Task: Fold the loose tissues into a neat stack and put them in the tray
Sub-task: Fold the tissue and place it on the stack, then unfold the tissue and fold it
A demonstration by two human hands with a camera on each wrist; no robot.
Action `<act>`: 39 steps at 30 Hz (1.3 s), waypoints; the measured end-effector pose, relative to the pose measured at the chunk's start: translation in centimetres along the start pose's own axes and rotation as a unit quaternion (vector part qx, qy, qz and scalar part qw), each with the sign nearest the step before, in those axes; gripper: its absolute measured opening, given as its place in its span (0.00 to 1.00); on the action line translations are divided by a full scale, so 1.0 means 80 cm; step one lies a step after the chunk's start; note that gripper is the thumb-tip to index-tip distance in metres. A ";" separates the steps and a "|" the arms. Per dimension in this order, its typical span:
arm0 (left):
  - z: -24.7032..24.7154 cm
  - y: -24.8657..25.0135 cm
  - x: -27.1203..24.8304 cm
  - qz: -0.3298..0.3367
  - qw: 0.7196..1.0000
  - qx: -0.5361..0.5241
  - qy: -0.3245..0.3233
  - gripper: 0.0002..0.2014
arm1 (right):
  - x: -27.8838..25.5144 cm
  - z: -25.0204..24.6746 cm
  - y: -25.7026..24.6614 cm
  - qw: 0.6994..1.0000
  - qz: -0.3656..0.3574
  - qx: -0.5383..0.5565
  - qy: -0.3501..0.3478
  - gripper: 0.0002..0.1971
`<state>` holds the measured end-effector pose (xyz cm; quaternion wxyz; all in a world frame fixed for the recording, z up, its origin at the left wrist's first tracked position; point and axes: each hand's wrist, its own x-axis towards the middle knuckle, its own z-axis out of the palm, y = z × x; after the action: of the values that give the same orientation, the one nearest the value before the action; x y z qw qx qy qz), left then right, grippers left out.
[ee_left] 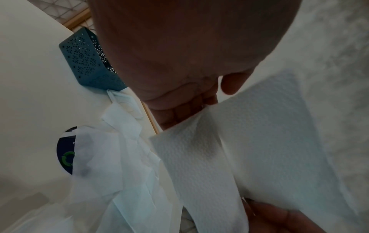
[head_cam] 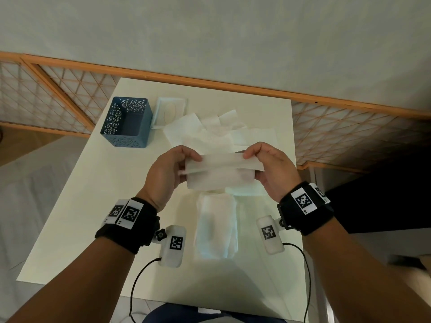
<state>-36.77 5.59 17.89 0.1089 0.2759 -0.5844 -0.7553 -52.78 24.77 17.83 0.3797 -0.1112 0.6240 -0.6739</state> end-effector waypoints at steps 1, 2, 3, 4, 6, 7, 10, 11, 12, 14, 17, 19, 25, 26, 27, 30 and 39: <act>0.001 0.000 0.001 -0.004 1.000 -0.004 0.003 0.19 | 0.000 0.001 -0.002 1.000 0.019 0.021 0.009 0.15; 0.001 -0.001 0.002 -0.004 1.000 0.004 0.009 0.20 | 0.000 0.001 -0.004 0.998 0.034 0.039 0.019 0.11; 0.001 -0.003 0.002 0.006 0.999 0.027 0.018 0.18 | 0.000 0.002 -0.006 0.997 0.047 0.047 0.031 0.09; 0.002 -0.006 0.003 0.024 0.998 0.056 0.027 0.13 | 0.001 0.002 -0.004 0.997 0.052 0.035 0.044 0.09; -0.001 -0.012 0.006 0.047 0.995 0.082 0.026 0.03 | 0.004 -0.001 0.003 0.997 0.027 -0.053 0.054 0.10; -0.003 -0.016 0.008 0.045 0.995 0.087 0.024 0.10 | 0.004 -0.002 0.008 0.993 0.011 -0.108 0.045 0.12; -0.008 -0.021 0.014 0.032 0.994 0.099 0.026 0.24 | -0.002 -0.004 0.021 0.968 -0.008 -0.250 0.002 0.12; -0.010 -0.022 0.016 0.027 0.992 0.117 0.031 0.26 | -0.006 -0.003 0.025 0.959 -0.003 -0.283 -0.010 0.09; -0.012 -0.023 0.018 0.019 0.990 0.138 0.036 0.27 | -0.011 -0.002 0.029 0.951 0.005 -0.308 -0.023 0.06; -0.016 -0.025 0.021 0.002 0.982 0.184 0.034 0.25 | -0.025 0.001 0.041 0.942 0.037 -0.328 -0.055 0.06; -0.018 -0.035 0.029 -0.021 0.969 0.247 0.008 0.17 | -0.049 0.007 0.063 0.935 0.103 -0.319 -0.111 0.09; -0.013 -0.046 0.034 -0.031 0.958 0.283 -0.023 0.12 | -0.062 0.011 0.081 0.926 0.138 -0.323 -0.139 0.12; 0.007 -0.090 0.048 -0.046 0.920 0.367 -0.132 0.07 | -0.083 0.012 0.126 0.898 0.168 -0.382 -0.139 0.20; 0.009 -0.098 0.050 -0.050 0.916 0.373 -0.142 0.08 | -0.084 0.009 0.131 0.894 0.171 -0.389 -0.139 0.20; 0.011 -0.106 0.051 -0.053 0.912 0.379 -0.150 0.08 | -0.085 0.006 0.135 0.891 0.173 -0.396 -0.141 0.20; 0.019 -0.129 0.053 -0.050 0.902 0.399 -0.155 0.09 | -0.087 -0.004 0.141 0.876 0.166 -0.423 -0.160 0.20; 0.028 -0.165 0.046 -0.039 0.891 0.436 -0.122 0.12 | -0.038 -0.067 0.132 0.855 0.172 -0.483 -0.077 0.13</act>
<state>-38.94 9.51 4.74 -0.1244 0.2239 -0.8526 -0.4555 -50.12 31.49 7.98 0.4349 -0.2224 0.8491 -0.2010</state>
